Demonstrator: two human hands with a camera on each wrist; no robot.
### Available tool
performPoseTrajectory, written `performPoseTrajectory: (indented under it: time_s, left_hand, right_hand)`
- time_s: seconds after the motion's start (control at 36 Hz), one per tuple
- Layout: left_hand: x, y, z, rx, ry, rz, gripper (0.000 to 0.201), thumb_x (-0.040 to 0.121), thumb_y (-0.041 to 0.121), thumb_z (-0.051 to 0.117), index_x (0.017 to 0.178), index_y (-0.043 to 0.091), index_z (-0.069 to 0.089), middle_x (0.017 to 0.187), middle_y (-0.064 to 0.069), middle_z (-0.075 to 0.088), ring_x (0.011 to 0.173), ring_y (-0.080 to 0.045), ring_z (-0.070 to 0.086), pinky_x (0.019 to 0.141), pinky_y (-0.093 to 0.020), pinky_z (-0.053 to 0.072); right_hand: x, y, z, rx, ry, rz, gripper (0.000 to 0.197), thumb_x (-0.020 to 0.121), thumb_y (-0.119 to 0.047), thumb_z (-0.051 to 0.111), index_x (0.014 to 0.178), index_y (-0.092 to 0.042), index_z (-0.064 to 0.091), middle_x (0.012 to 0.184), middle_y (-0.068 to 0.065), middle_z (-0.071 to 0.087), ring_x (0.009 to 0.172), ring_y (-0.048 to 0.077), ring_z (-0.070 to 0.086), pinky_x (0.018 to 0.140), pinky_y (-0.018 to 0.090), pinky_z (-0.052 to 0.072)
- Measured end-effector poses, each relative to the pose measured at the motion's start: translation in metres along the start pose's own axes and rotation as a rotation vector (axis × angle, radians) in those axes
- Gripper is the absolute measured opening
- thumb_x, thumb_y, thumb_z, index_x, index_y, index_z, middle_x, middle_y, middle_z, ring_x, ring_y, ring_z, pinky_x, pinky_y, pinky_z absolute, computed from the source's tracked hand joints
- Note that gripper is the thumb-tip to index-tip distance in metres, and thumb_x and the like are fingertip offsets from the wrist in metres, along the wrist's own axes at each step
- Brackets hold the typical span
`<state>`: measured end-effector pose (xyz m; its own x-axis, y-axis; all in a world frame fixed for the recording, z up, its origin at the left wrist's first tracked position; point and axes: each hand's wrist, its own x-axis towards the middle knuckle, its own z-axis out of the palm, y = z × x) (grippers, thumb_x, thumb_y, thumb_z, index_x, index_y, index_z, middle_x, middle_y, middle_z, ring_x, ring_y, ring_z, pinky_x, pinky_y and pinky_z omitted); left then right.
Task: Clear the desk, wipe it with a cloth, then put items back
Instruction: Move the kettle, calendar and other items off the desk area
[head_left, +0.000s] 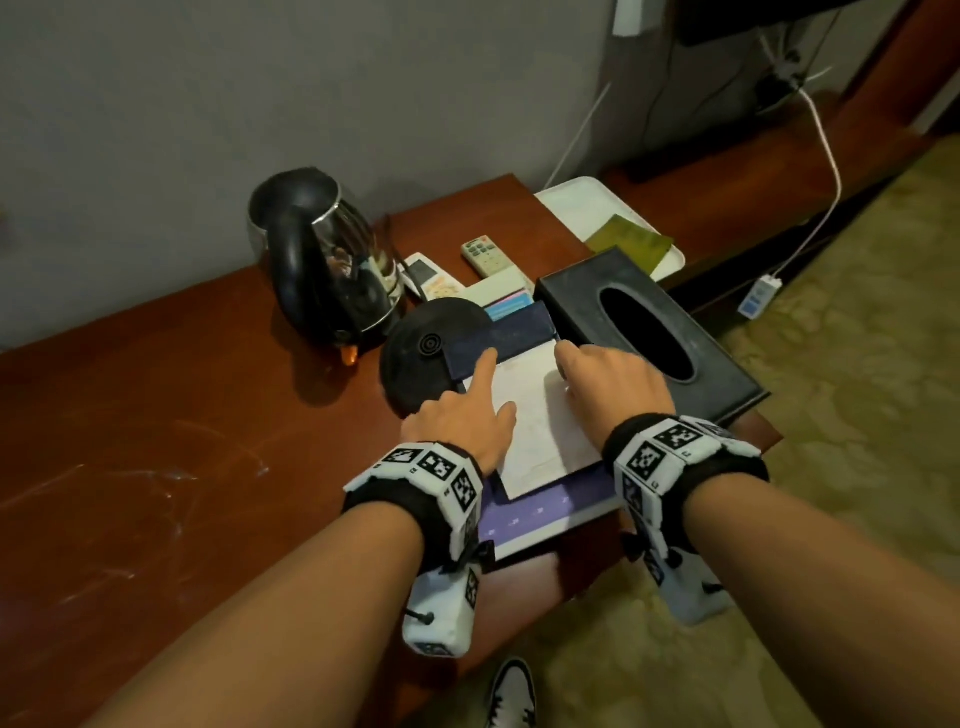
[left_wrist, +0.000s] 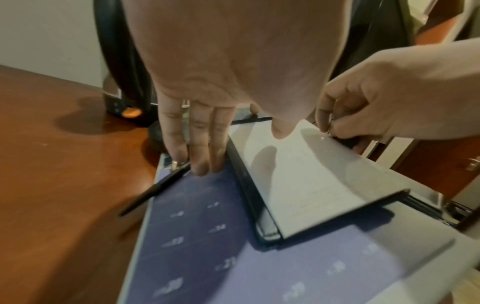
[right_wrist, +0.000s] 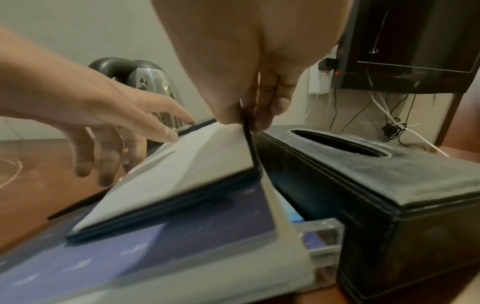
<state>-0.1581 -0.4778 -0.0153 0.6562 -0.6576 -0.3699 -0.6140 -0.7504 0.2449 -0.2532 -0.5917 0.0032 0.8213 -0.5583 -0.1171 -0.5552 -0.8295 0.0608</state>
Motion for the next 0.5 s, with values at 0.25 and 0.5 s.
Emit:
performPoseTrajectory:
  time_s: [0.25, 0.5]
  left_hand:
    - [0.011, 0.024, -0.023, 0.080, 0.114, 0.019, 0.048, 0.096, 0.047, 0.039, 0.141, 0.033, 0.031, 0.133, -0.011, 0.047, 0.117, -0.034, 0.049, 0.083, -0.043, 0.041]
    - [0.027, 0.057, -0.067, 0.074, 0.230, 0.114, 0.046, 0.092, 0.047, 0.045, 0.135, 0.030, 0.040, 0.130, -0.010, 0.048, 0.120, -0.033, 0.045, 0.089, -0.044, 0.039]
  right_hand:
    - [0.003, 0.004, -0.003, 0.009, -0.012, 0.085, 0.022, 0.095, -0.024, 0.049, 0.115, -0.015, 0.053, 0.115, 0.007, 0.055, 0.109, 0.029, 0.054, 0.075, 0.037, 0.039]
    - [0.011, 0.029, -0.055, 0.045, 0.016, 0.131, 0.034, 0.095, -0.034, 0.048, 0.124, -0.017, 0.049, 0.126, 0.009, 0.052, 0.118, 0.030, 0.049, 0.089, 0.042, 0.040]
